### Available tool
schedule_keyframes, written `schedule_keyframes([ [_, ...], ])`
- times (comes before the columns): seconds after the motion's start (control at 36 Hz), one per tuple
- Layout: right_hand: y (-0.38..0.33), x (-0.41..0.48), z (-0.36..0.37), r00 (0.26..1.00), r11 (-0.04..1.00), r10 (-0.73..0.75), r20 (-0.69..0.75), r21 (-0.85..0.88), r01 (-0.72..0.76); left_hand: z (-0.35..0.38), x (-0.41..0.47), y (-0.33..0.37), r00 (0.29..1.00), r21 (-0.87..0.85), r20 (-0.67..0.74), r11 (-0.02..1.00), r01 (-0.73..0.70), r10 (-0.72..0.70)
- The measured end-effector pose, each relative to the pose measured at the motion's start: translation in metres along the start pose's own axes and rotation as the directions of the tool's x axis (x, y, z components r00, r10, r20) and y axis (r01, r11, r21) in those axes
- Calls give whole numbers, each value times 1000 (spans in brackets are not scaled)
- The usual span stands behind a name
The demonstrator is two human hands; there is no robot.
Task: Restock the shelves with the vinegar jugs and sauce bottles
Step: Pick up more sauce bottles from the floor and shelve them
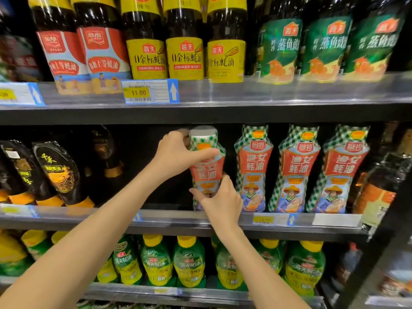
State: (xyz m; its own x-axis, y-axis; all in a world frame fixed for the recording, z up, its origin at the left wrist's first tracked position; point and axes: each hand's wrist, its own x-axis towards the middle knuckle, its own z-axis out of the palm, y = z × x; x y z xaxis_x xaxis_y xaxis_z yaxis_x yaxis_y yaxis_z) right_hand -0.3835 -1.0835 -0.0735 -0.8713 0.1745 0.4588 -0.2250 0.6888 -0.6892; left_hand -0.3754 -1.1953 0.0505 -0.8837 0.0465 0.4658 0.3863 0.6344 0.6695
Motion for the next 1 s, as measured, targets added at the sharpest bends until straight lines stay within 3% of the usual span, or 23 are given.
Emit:
schedule_keyframes([
  [0.19,-5,11,-8,999,995,41,29,-90,-38,19,31,-9,984,-88,12,980,180,-179],
  [0.28,-6,12,-10,996,991,64,60,-123,-56,24,35,-12,979,-148,6,968,201,-203],
  [0.36,-6,11,-10,995,988,76,68,-139,-66,32,29,-16,971,-329,29,915,232,-236],
  [0.44,-6,11,-11,996,990,65,64,-133,-56,42,17,-27,980,-411,1,894,181,-198],
  [0.58,5,8,-22,984,994,11,178,-110,9,58,-17,-67,990,-363,-3,922,133,-144],
  [0.78,18,1,-24,972,990,-65,227,-104,90,72,-39,-102,995,13,38,995,96,-96],
  [1.0,23,2,-20,981,994,-53,189,-84,70,77,-33,-110,994,-83,90,994,72,-65],
])
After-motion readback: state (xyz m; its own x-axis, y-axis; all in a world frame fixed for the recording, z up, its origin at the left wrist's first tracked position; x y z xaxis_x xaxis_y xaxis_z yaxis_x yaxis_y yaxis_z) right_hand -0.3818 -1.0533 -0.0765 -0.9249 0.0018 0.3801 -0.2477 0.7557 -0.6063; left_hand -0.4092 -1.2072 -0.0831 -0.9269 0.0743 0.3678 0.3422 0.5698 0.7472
